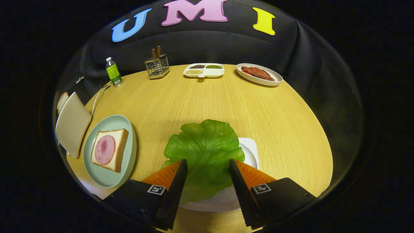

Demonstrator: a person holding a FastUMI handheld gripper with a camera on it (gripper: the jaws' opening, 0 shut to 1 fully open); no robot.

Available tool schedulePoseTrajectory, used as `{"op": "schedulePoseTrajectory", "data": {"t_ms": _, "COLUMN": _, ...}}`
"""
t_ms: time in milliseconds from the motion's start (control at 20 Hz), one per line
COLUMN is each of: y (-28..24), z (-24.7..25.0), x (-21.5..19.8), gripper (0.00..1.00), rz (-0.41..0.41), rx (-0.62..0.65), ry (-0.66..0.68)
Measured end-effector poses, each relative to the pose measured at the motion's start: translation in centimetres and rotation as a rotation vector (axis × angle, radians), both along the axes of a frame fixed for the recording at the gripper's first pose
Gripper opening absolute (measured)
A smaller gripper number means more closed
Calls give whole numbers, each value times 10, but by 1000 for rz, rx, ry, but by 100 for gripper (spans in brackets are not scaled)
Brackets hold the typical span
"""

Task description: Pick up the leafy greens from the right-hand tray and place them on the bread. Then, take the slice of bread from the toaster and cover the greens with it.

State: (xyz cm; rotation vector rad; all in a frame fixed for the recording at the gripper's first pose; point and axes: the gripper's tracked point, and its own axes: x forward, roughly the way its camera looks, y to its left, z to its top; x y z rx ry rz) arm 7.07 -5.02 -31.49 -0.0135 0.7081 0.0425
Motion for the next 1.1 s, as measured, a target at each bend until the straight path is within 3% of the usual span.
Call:
{"op": "schedulePoseTrajectory", "data": {"t_ms": 50, "y": 2, "z": -2, "x": 1, "gripper": 82, "rz": 11, "rx": 3, "ry": -1}}
{"op": "schedulePoseTrajectory", "data": {"t_ms": 150, "y": 1, "z": 1, "x": 0, "gripper": 52, "rz": 14, "rx": 4, "ry": -4}}
{"op": "schedulePoseTrajectory", "data": {"t_ms": 250, "y": -1, "z": 0, "x": -1, "gripper": 52, "rz": 13, "rx": 13, "ry": 2}}
{"op": "schedulePoseTrajectory", "data": {"t_ms": 350, "y": 0, "z": 3, "x": -1, "gripper": 27, "rz": 20, "rx": 30, "ry": 12}}
{"op": "schedulePoseTrajectory", "data": {"t_ms": 400, "y": -5, "z": 2, "x": 0, "gripper": 27, "rz": 18, "rx": 25, "ry": 14}}
{"op": "schedulePoseTrajectory", "data": {"t_ms": 500, "y": -4, "z": 3, "x": -1, "gripper": 14, "rz": 15, "rx": 62, "ry": 30}}
{"op": "schedulePoseTrajectory", "data": {"t_ms": 750, "y": -3, "z": 6, "x": -5, "gripper": 6, "rz": 42, "rx": 125, "ry": 73}}
{"op": "schedulePoseTrajectory", "data": {"t_ms": 1100, "y": -4, "z": 50, "x": -10, "gripper": 6, "rz": 82, "rx": 131, "ry": 2}}
